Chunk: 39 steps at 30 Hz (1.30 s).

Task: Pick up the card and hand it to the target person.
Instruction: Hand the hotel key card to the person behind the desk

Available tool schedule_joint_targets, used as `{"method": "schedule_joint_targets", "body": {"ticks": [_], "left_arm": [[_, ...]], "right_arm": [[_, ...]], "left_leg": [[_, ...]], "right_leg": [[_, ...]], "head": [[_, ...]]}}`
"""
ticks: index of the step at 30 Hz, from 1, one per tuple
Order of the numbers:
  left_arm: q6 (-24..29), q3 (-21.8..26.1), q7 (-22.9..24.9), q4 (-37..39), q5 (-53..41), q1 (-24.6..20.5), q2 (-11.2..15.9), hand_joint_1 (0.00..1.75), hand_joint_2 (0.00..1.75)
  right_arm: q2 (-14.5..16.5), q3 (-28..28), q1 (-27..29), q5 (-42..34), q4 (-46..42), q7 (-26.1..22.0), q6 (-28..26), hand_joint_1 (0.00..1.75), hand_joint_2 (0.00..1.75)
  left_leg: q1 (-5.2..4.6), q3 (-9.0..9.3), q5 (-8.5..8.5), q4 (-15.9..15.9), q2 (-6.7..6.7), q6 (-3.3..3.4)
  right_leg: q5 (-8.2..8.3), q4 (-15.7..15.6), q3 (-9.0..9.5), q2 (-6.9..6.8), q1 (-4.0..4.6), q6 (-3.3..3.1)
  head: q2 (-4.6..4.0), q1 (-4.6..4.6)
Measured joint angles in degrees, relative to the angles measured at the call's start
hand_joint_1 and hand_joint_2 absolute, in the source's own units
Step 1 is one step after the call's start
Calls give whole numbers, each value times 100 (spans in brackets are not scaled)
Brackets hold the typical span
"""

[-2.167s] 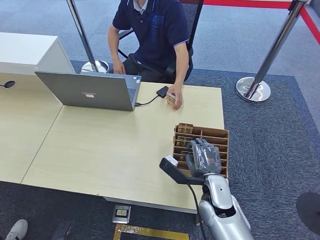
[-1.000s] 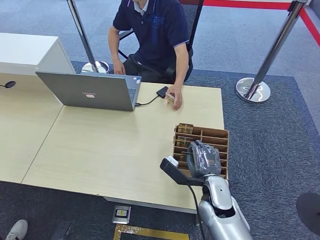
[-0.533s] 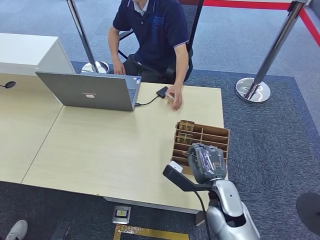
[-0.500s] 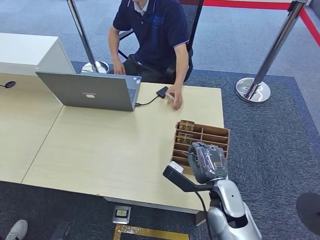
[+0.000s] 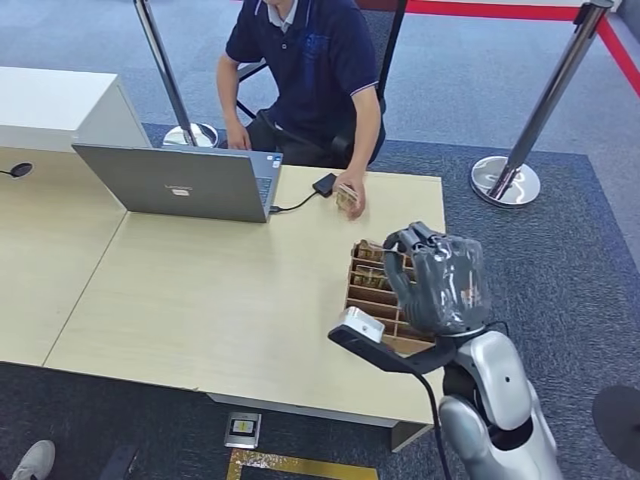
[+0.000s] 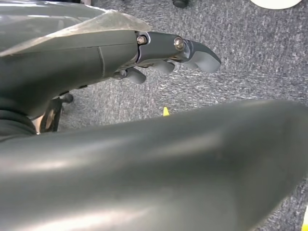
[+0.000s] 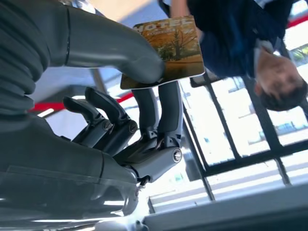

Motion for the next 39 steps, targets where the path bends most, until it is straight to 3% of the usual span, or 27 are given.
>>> {"method": "schedule_joint_targets", "body": {"ticks": [6,13,18,22,26,33,35,37,39], "left_arm": [[-14,-2,-7,2,-104,-39,-10,0,0],[-140,-86,173,16,-355,-190,-26,0,0],[-141,-149,258,25,-398,-263,-29,0,0],[-137,-162,310,28,-403,-287,-30,0,0],[-122,-169,369,34,-380,-297,-30,0,0],[-83,-161,416,51,-267,-282,-34,0,0],[-55,-160,416,56,-233,-270,-39,0,0],[-24,-158,416,62,-210,-257,-45,0,0],[-6,-157,416,69,-195,-244,-55,0,0]], "right_arm": [[370,49,-995,-238,850,-228,-433,175,175],[950,-55,-2260,-185,3229,-195,-1583,175,175],[1195,-109,-2774,45,4547,63,-2012,175,175],[1321,-134,-3012,166,5269,334,-2017,175,175],[1423,-136,-3156,279,5795,547,-1673,175,175],[1635,-129,-3272,393,6260,638,-1422,175,175],[1700,-128,-3293,393,6323,648,-1450,110,175],[1756,-128,-3325,356,6363,650,-1550,23,175],[1802,-145,-3352,265,6380,627,-1776,0,175]], "left_leg": [[0,2,14,0,3,-4],[1,2,29,2,1,-13],[1,1,30,2,1,-14],[1,-1,30,2,2,-14],[1,-2,30,2,2,-14],[1,-6,30,2,2,-14],[1,-7,30,2,2,-14],[1,-8,30,2,2,-14],[1,-8,30,2,2,-14]], "right_leg": [[6,9,-1,0,0,-3],[19,15,-4,0,0,-13],[22,15,-6,0,1,-13],[22,14,-8,0,1,-13],[22,14,-9,0,0,-13],[22,16,-13,0,1,-13],[22,16,-14,0,1,-13],[22,16,-15,0,1,-13],[22,16,-15,0,1,-13]], "head": [[0,0],[0,-1],[0,-1],[0,0],[0,0],[0,-1],[0,-1],[0,-1],[0,-1]]}}
